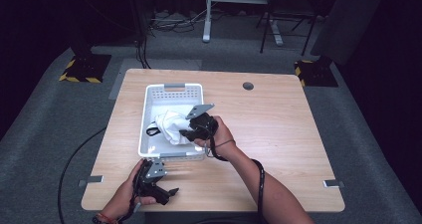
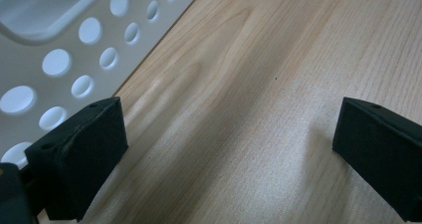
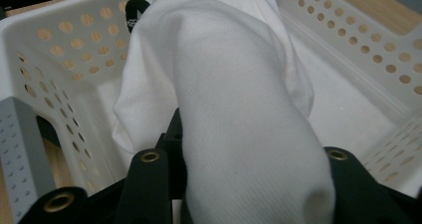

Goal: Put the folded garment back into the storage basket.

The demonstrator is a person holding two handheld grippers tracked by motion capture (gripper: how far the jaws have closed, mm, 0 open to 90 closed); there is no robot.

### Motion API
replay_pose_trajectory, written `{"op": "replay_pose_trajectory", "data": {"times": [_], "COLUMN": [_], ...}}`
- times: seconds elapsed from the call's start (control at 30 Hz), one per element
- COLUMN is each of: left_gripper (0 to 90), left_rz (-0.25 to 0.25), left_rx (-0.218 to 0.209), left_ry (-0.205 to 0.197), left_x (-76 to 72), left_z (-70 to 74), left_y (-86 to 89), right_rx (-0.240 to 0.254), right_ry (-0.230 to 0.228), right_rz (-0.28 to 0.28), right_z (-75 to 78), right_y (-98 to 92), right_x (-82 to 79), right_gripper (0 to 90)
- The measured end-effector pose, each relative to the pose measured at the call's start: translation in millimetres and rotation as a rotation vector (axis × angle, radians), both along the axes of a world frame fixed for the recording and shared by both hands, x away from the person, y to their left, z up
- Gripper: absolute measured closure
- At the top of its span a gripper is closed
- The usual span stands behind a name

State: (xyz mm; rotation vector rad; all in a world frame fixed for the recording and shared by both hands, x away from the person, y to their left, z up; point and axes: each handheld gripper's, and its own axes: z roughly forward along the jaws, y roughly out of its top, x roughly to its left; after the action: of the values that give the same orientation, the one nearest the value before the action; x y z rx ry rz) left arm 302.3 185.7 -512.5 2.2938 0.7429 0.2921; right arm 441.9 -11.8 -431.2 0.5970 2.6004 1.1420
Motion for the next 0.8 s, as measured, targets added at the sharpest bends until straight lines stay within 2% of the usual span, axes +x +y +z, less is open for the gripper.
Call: {"op": "replay_pose_trajectory", "data": {"times": [0.33,0.47,0.57,0.63,0.7,0.73,0.8], "left_gripper": [0.7,0.7,0.7,0.7,0.7,0.7,0.7], "left_rz": [-0.001,-0.002,-0.003,-0.003,-0.003,-0.003,-0.004], "left_rx": [-0.001,0.001,0.001,0.001,0.001,0.001,0.002], "left_ry": [-0.002,-0.002,-0.003,-0.003,-0.003,-0.003,-0.003], "left_x": [-0.2,-0.5,-0.5,-0.5,-0.4,-0.4,-0.4], "left_z": [-0.1,0.0,-0.1,0.0,0.0,0.0,0.0], "left_y": [0.2,0.5,0.6,0.6,0.6,0.6,0.6], "right_rx": [-0.016,-0.029,-0.052,-0.07,-0.099,-0.097,-0.088], "right_ry": [0.026,0.044,0.037,0.041,0.002,-0.01,-0.013], "right_rz": [-0.006,-0.004,-0.006,0.011,0.002,0.002,0.019], "right_z": [-10.6,-15.0,-16.8,-16.8,-17.1,-17.4,-17.7], "right_y": [7.9,10.1,11.1,12.0,11.3,10.2,9.0], "right_x": [2.7,4.6,5.5,6.6,7.4,8.9,9.9], "right_gripper": [58.8,55.5,47.8,38.1,34.3,29.1,26.6]}}
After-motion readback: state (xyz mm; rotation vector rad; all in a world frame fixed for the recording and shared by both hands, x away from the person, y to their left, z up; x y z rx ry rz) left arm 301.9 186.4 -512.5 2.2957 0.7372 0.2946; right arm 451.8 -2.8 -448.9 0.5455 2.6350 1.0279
